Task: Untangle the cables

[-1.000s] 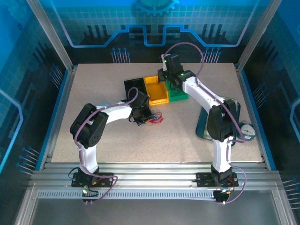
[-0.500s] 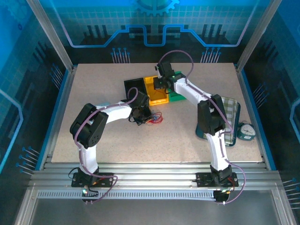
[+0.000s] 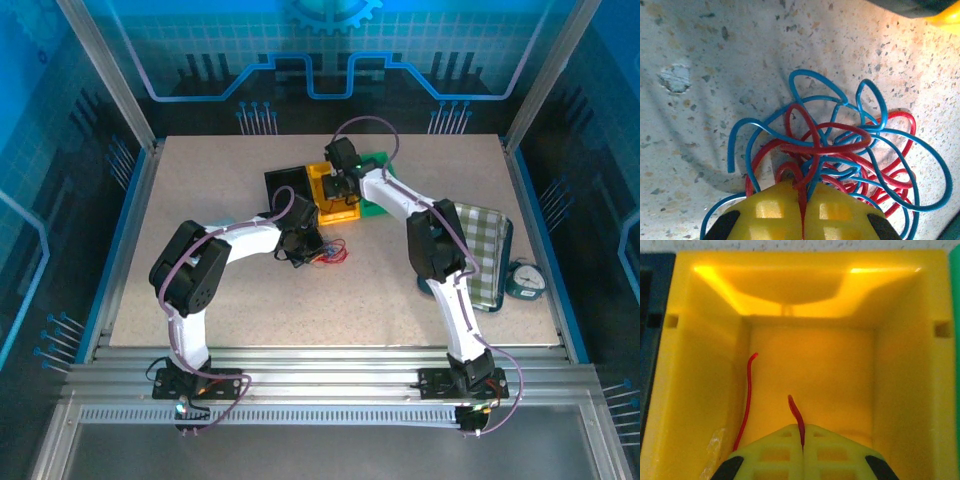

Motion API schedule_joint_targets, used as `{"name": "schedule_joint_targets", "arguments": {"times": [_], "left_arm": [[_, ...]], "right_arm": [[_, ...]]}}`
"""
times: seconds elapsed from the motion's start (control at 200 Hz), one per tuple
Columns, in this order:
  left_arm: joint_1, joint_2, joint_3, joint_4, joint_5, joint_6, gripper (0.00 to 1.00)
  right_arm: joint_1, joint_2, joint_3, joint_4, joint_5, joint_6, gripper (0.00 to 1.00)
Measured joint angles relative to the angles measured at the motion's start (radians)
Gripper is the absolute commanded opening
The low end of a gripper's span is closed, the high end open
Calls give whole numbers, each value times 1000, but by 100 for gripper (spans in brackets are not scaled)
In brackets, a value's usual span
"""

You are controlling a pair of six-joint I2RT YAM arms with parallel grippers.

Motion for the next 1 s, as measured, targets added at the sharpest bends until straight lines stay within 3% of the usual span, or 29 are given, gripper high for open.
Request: {"name": "schedule_joint_targets", "arguments": {"times": [0.175, 0.586, 0.841, 1.001], "left_arm": [[0, 0, 1, -1, 0, 0, 0], [0, 0, 1, 0, 0, 0, 0], [0, -8, -18, 27, 1, 0, 0], [0, -26, -60, 84, 1, -10, 0]], "right_arm": [[11, 0, 15, -10, 2, -3, 26], [11, -102, 14, 2, 59, -14, 52], [11, -347, -214, 98, 110, -23, 51], [11, -508, -428, 154, 53, -23, 49]]}}
